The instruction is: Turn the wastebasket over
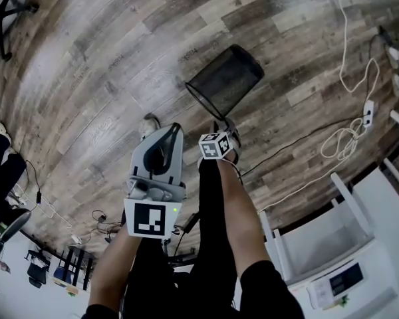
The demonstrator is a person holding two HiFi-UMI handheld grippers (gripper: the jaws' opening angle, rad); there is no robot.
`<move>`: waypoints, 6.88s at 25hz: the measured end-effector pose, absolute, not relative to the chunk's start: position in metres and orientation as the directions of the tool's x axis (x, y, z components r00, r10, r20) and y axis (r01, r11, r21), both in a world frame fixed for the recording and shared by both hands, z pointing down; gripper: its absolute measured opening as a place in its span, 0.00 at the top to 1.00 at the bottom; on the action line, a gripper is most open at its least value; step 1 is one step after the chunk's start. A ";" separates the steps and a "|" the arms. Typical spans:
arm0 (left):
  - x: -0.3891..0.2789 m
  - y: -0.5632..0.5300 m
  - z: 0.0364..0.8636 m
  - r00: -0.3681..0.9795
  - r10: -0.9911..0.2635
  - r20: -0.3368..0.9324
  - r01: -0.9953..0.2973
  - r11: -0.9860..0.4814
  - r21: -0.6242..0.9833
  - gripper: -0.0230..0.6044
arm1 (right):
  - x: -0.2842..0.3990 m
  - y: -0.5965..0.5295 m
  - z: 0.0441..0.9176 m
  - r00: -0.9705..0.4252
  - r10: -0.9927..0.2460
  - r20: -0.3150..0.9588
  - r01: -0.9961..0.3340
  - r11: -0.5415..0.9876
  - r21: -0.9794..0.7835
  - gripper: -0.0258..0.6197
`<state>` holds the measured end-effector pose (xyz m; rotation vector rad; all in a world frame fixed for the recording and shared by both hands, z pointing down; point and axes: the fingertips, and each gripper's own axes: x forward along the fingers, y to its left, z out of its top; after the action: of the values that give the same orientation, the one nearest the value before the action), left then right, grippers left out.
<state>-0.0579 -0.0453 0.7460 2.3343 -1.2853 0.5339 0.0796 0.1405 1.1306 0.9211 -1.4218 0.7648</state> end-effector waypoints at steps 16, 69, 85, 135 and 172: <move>-0.060 -0.046 0.732 0.503 -0.708 0.495 -0.856 -0.485 0.177 0.91 | 0.089 0.125 1.129 0.074 -0.088 0.993 -0.927 0.360 0.101 0.78; -0.070 -0.070 0.711 0.457 -0.742 0.491 -0.886 -0.430 0.173 0.91 | 0.102 0.047 1.075 -0.604 -0.265 0.751 -0.660 -0.362 -0.659 0.88; -0.072 -0.059 0.677 0.453 -0.772 0.447 -0.891 -0.406 0.201 0.91 | 0.106 0.054 1.049 -0.517 -0.227 0.825 -0.767 -0.304 -0.564 0.69; -0.113 0.014 0.242 0.409 -0.891 0.195 -0.912 -0.397 0.099 0.91 | 0.065 0.014 0.383 -0.324 -0.768 0.553 -0.944 0.228 -0.237 0.91; -0.097 0.030 0.218 0.442 -0.886 0.140 -0.897 -0.434 0.087 0.91 | 0.050 0.070 0.273 -0.359 -0.884 0.299 -0.927 0.301 -0.224 0.91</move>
<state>-0.0969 0.0297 0.2176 2.5389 -1.5811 0.1090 0.0503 0.0699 0.2733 1.7055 -2.4356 0.5471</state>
